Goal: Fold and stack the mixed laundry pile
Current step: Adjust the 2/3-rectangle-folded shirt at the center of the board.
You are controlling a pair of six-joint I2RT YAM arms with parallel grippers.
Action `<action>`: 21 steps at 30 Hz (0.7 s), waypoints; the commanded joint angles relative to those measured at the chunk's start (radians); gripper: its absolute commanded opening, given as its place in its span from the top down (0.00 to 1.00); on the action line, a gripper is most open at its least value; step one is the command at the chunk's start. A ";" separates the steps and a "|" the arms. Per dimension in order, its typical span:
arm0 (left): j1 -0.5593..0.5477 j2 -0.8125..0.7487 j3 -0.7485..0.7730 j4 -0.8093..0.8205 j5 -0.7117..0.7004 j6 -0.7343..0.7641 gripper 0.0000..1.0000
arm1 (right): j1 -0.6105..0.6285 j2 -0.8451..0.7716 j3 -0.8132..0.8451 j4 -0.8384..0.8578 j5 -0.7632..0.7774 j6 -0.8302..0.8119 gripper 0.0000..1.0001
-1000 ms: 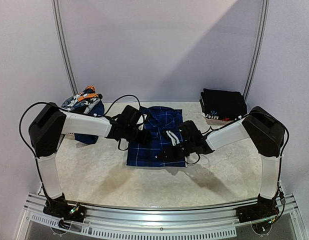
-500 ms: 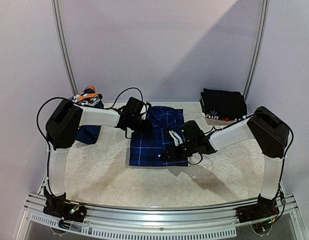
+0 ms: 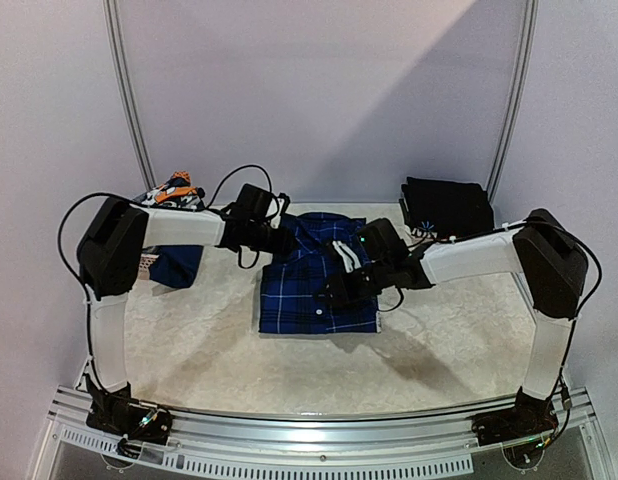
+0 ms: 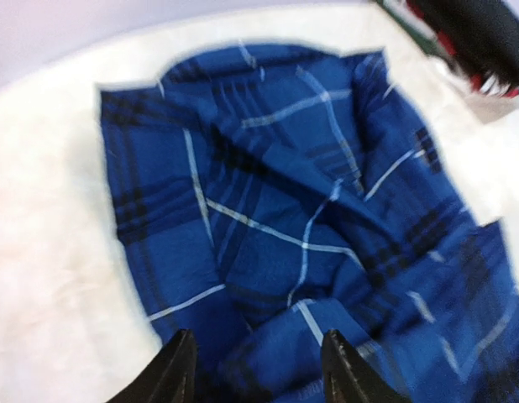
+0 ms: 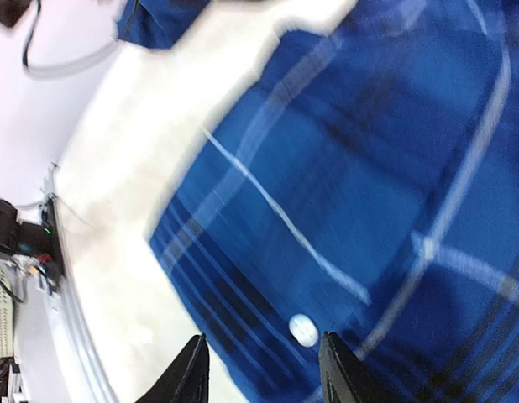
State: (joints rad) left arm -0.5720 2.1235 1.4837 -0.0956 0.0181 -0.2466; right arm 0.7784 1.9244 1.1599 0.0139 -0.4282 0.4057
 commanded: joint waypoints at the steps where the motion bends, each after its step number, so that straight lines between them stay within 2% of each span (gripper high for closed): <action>1: -0.011 -0.157 -0.092 0.004 -0.062 0.019 0.46 | -0.009 -0.017 0.147 -0.086 -0.009 -0.030 0.55; 6: -0.021 -0.266 -0.230 0.029 -0.067 -0.009 0.44 | -0.049 0.109 0.352 -0.169 -0.045 -0.030 0.55; 13: -0.090 -0.311 -0.345 0.054 -0.065 -0.039 0.46 | -0.126 0.292 0.546 -0.278 -0.127 -0.066 0.55; 17: -0.118 -0.311 -0.378 0.068 -0.069 -0.040 0.46 | -0.166 0.363 0.575 -0.331 -0.111 -0.088 0.55; 21: -0.132 -0.290 -0.389 0.079 -0.051 -0.038 0.47 | -0.192 0.358 0.506 -0.353 -0.032 -0.098 0.55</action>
State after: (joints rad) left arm -0.6903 1.8297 1.1072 -0.0486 -0.0383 -0.2806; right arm 0.6071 2.2807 1.7050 -0.2722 -0.5205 0.3347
